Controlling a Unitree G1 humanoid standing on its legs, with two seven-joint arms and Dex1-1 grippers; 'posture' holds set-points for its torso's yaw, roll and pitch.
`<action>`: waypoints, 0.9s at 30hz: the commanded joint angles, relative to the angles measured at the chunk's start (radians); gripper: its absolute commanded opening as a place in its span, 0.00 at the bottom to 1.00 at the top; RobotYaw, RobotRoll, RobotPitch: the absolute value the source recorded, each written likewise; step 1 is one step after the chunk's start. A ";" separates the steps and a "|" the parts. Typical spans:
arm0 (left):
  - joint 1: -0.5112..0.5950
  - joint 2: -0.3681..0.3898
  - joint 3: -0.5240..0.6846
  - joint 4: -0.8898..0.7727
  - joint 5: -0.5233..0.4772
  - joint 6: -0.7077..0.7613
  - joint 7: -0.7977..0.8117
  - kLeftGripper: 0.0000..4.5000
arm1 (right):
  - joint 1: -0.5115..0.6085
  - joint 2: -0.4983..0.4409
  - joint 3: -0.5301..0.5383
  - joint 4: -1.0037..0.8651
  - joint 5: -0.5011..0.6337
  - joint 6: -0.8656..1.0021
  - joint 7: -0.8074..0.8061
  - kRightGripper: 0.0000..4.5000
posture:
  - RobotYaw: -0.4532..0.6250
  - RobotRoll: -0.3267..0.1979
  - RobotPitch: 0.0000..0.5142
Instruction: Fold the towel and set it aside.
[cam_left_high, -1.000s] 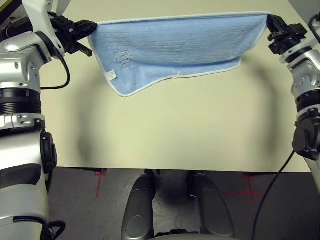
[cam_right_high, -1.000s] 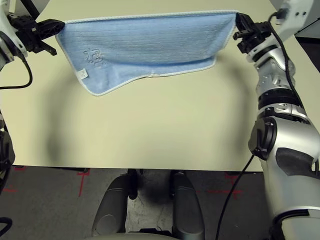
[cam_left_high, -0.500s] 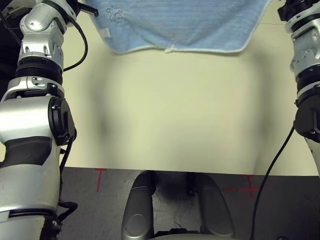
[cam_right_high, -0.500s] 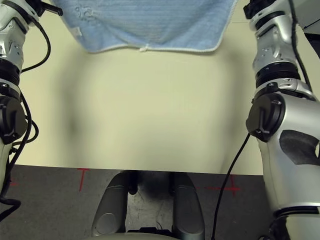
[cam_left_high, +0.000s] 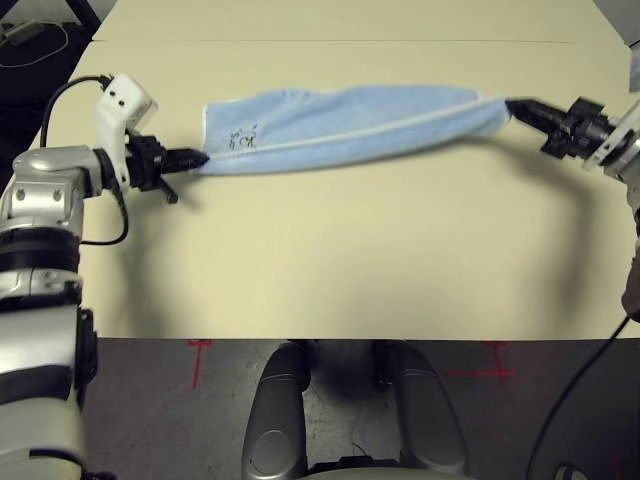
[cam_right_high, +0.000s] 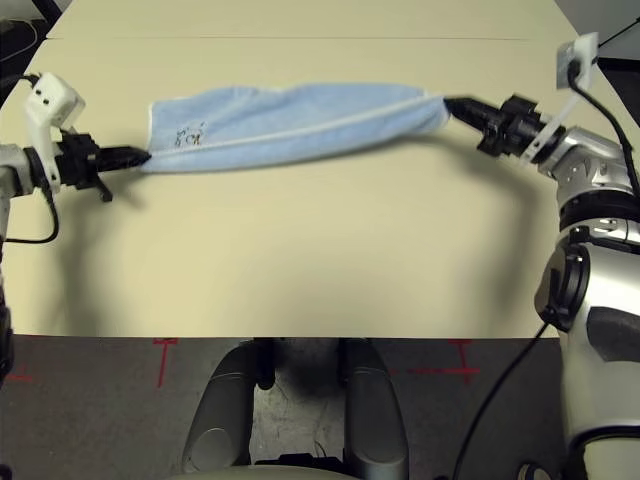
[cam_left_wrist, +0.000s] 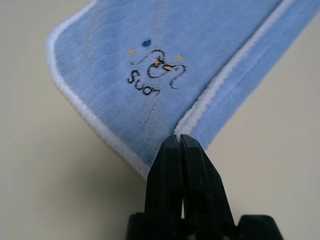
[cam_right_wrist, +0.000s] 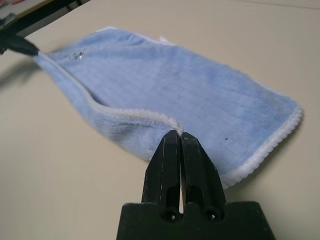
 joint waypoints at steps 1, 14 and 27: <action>0.056 0.051 -0.015 -0.082 -0.025 0.083 -0.061 0.01 | 0.027 -0.052 0.095 -0.031 -0.065 0.000 0.121 0.00 | 0.42 0.62 0.60; 0.152 0.151 -0.021 -0.211 -0.089 0.240 -0.176 0.01 | 0.190 -0.249 0.504 -0.209 0.110 -0.088 0.144 0.00 | 0.42 0.62 0.61; 0.072 0.131 -0.026 -0.148 -0.097 0.233 -0.108 0.01 | 0.144 -0.173 0.419 -0.164 0.133 -0.087 0.143 0.00 | 0.43 0.62 0.61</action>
